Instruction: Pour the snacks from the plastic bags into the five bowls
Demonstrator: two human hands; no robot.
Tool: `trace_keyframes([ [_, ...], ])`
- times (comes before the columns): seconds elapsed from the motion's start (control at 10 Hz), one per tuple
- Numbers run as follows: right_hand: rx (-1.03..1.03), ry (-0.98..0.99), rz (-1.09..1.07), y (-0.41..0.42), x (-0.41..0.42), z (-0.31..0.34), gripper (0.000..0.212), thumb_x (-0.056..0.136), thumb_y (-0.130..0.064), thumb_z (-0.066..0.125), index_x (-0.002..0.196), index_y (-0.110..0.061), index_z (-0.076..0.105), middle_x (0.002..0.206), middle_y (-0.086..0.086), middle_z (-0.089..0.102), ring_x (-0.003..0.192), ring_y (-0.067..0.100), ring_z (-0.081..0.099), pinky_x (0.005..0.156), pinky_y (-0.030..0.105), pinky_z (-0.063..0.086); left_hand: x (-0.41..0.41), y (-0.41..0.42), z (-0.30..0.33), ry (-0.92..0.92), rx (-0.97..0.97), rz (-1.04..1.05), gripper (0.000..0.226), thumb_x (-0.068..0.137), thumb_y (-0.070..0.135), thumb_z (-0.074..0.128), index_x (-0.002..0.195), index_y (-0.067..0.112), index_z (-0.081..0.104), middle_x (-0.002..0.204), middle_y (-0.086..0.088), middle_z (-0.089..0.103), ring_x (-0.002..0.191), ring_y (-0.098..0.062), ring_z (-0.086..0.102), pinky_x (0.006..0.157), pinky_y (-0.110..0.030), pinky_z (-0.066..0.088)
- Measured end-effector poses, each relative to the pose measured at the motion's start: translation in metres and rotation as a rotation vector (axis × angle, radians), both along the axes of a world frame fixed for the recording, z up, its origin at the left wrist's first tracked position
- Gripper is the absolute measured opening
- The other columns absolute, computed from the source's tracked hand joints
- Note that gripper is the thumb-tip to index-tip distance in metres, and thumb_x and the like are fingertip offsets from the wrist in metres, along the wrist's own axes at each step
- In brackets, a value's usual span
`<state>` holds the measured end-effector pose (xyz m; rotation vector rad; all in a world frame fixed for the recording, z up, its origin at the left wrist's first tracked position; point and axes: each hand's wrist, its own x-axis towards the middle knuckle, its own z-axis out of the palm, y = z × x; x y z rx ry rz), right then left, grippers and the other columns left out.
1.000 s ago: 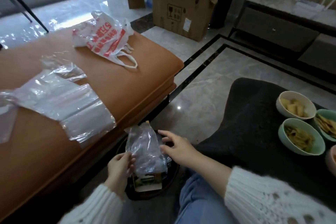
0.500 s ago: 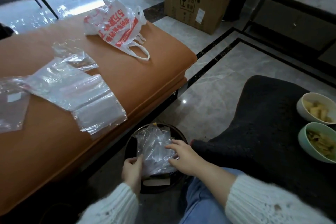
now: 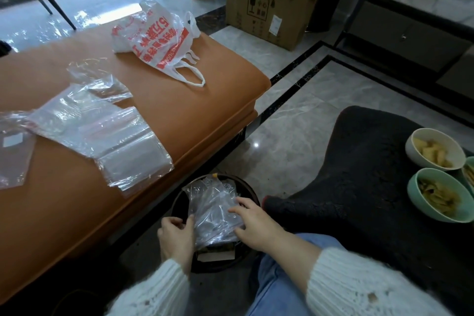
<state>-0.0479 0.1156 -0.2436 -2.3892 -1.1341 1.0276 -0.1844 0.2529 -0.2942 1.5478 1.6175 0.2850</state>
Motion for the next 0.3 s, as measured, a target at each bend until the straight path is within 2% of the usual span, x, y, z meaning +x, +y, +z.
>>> trace_keyframes([
  [0.1,0.065,-0.057,-0.064,-0.002,0.0,0.006,0.049,0.095,-0.021,0.06,0.143,-0.024,0.051,0.151,-0.001,0.036,0.132,0.022,0.049,0.105,0.037,0.047,0.004,-0.001,0.013,-0.064,0.057,0.058,0.024,0.088,0.03,0.065,0.083,0.011,0.051,0.088,-0.01,0.057,0.08,-0.03,0.054,0.072,-0.036,0.041],
  [0.2,0.175,-0.173,-0.138,-0.005,0.001,0.019,0.035,0.094,-0.021,0.065,0.129,-0.025,0.062,0.116,-0.003,0.057,0.107,0.017,0.059,0.093,0.034,0.051,0.01,-0.003,0.027,-0.145,0.098,-0.002,0.034,0.089,0.016,0.059,0.065,0.013,0.034,0.062,-0.005,0.041,0.06,-0.023,0.039,0.057,-0.034,0.03],
  [0.3,0.256,-0.202,-0.218,-0.009,-0.001,0.034,0.021,0.09,-0.026,0.071,0.11,-0.027,0.071,0.089,-0.007,0.068,0.087,0.014,0.065,0.085,0.033,0.054,0.021,-0.01,0.047,-0.234,0.114,-0.096,0.04,0.083,0.005,0.057,0.062,0.017,0.025,0.059,-0.002,0.029,0.057,-0.018,0.027,0.055,-0.032,0.023],
])
